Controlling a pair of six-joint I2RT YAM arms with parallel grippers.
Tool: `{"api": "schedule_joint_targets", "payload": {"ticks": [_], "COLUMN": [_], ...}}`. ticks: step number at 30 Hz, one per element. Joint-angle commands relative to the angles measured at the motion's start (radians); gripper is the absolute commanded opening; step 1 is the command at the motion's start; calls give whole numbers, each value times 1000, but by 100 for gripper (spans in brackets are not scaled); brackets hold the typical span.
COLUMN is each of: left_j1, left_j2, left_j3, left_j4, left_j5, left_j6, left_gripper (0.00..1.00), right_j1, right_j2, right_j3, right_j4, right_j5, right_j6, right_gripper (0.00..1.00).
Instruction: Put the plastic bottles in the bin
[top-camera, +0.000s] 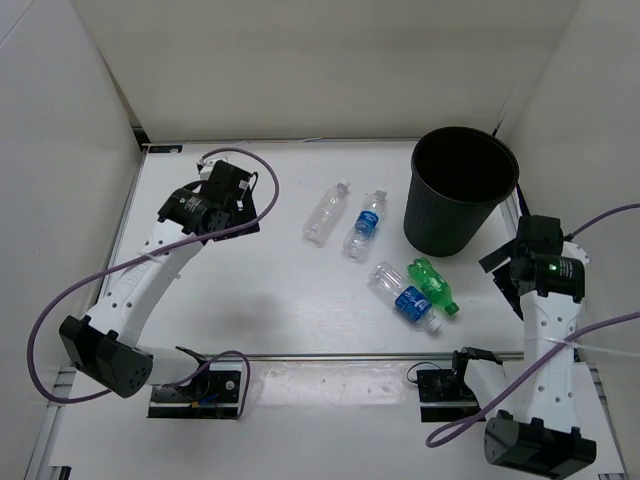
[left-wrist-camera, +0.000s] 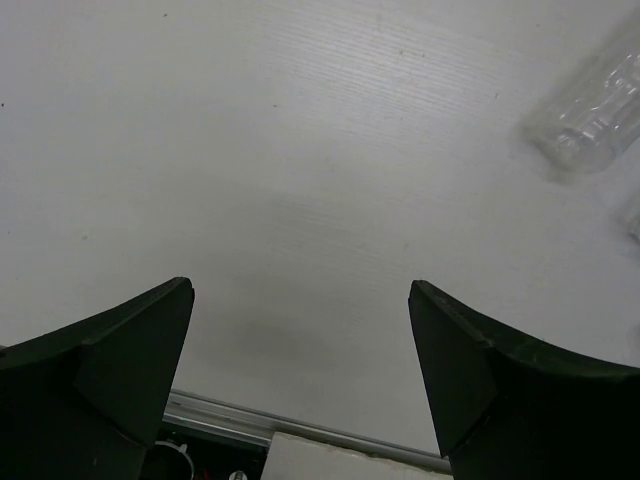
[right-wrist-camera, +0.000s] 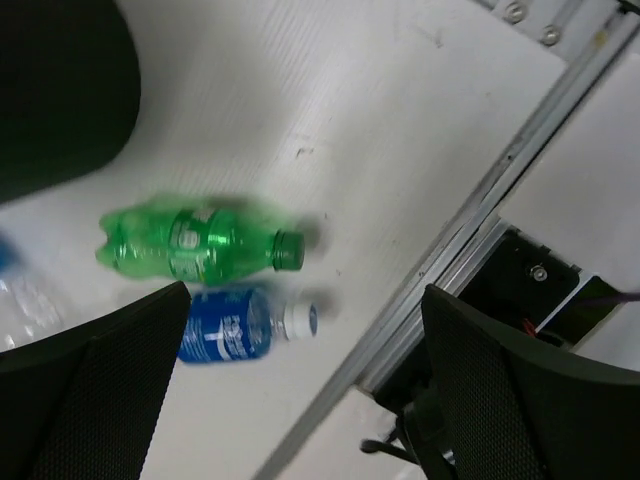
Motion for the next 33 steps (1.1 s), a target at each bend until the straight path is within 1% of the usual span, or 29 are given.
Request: {"api": "schedule_joint_targets", "payload": {"ticks": [1,3,4,6,8,12,14,15,17,21,25,29,32,33], "left_j1": [-5,-5,-5,-5,-5,-5,-5,-5,-5,4,15,24,24,24], "left_j2": [-61,-73,-73,-84,-102,-112,-145,-162,-216,-265,-251,-213,-184,-172], "left_j3": [-27,-27,-7,-7,-7,-32,-68,-84,-134,-182,-191,-191,-191,-182], "left_j4": [1,-20,-52,-61,-61,-49,-7,9,55,78,69,60,60,60], "left_j5": [10,-46,-63,-74,-65,12,90,104,124,115,115,115,130,144], "left_j6": [-6,-20,-33,-44,-34,-9,29,29,29,20,20,20,9,9], "left_gripper": [100,100,100,100,100,100,100,100,100,100,100,100,100,100], "right_j1": [12,36,36,36,47,47,56,56,68,107,145,176,185,185], "right_j2": [2,11,49,97,151,224,276,292,333,402,415,348,356,385], "right_j3": [-19,-60,-50,-50,-60,-105,-114,-123,-123,-145,-169,-203,-212,-212], "right_j4": [26,69,69,60,95,183,226,239,278,330,353,400,420,430], "right_j5": [-219,-321,-344,-361,-384,-399,-415,-427,-427,-395,-361,-350,-359,-359], "right_j6": [-219,-288,-288,-279,-305,-305,-305,-305,-305,-314,-314,-310,-322,-331], "right_gripper": [100,100,100,100,100,100,100,100,100,100,100,100,100,100]}}
